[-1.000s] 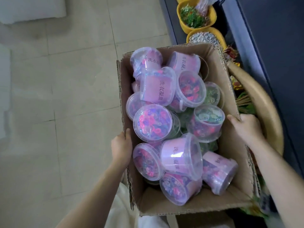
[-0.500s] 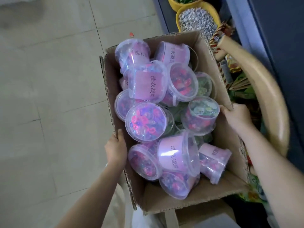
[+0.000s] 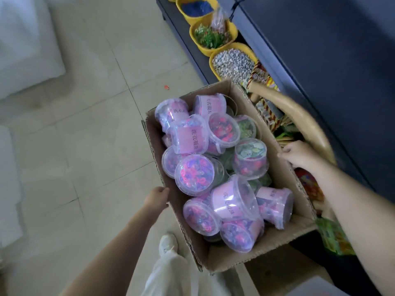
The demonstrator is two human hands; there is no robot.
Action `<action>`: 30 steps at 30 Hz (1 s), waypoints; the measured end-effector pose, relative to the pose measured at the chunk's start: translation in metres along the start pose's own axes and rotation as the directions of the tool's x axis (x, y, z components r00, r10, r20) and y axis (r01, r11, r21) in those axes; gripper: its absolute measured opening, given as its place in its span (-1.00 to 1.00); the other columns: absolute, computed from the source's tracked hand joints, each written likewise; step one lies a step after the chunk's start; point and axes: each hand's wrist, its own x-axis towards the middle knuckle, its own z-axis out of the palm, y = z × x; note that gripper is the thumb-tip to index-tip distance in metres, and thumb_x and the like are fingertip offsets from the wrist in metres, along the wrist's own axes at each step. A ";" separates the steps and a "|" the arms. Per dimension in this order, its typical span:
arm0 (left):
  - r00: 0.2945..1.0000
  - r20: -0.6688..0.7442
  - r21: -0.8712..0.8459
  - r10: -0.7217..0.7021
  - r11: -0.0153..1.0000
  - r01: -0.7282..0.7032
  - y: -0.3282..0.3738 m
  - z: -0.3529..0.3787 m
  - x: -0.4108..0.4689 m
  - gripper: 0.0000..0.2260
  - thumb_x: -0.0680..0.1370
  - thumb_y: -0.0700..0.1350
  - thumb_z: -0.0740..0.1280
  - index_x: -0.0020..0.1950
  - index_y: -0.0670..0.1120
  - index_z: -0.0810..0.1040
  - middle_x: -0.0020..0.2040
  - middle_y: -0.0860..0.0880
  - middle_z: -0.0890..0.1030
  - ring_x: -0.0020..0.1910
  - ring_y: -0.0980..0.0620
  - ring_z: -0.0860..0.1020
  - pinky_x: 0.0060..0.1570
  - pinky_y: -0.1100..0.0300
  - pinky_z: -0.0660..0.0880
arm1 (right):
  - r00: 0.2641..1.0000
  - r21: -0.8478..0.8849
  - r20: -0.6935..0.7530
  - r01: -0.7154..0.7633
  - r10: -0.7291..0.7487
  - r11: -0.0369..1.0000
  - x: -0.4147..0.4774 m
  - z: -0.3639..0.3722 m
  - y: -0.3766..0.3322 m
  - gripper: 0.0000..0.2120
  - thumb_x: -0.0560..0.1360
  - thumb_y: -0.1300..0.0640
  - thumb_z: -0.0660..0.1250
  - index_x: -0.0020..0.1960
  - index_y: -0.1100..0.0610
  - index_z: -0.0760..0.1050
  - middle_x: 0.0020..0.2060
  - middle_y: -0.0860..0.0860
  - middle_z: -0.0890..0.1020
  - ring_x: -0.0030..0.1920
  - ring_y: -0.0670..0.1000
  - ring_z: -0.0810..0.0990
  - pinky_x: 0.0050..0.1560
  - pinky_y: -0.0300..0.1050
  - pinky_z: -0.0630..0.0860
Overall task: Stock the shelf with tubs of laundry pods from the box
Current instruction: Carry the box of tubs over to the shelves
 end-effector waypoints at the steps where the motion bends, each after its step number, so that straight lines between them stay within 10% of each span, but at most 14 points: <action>1: 0.999 0.032 0.022 0.007 1.000 -0.008 0.008 -0.007 -0.006 -0.79 0.59 -0.20 0.16 -0.25 -0.13 0.40 -0.21 -0.11 0.48 -0.27 -0.01 0.45 -0.26 0.20 0.39 | 1.000 0.029 0.005 -0.003 0.002 1.000 -0.006 -0.005 0.000 -0.73 0.51 0.11 0.33 -0.10 0.34 0.59 -0.17 0.25 0.63 -0.12 0.23 0.60 -0.02 0.11 0.56; 10: 0.972 0.148 0.251 0.182 0.944 -0.215 0.092 -0.067 -0.034 -0.78 0.55 -0.29 0.18 -0.30 -0.14 0.39 -0.33 -0.08 0.44 -0.39 0.02 0.39 -0.37 0.23 0.31 | 0.993 0.291 -0.092 -0.041 0.071 0.956 -0.086 -0.026 -0.017 -0.81 0.48 0.13 0.36 -0.02 0.26 0.60 -0.10 0.10 0.65 -0.08 0.07 0.58 -0.05 -0.12 0.46; 19: 0.818 0.415 0.274 0.399 0.802 -0.531 0.180 -0.106 0.003 -0.79 0.59 -0.26 0.18 -0.20 -0.04 0.44 -0.21 -0.05 0.53 -0.23 0.00 0.51 -0.11 0.14 0.51 | 0.928 0.797 -0.134 -0.108 0.348 0.594 -0.156 0.024 -0.077 -0.90 0.47 0.17 0.39 -0.02 0.14 0.58 -0.16 0.03 0.65 -0.10 0.03 0.63 0.01 0.02 0.55; 30: 0.633 0.691 0.329 0.350 0.627 -0.706 0.220 -0.112 0.012 -0.80 0.56 -0.27 0.21 -0.22 -0.11 0.53 -0.27 -0.05 0.55 -0.25 -0.06 0.50 -0.09 0.13 0.43 | 0.731 0.749 -0.128 -0.371 0.670 0.549 -0.206 0.097 -0.156 -0.64 0.53 0.10 0.28 -0.42 0.17 0.43 -0.34 0.14 0.56 -0.15 0.12 0.55 -0.26 -0.13 0.29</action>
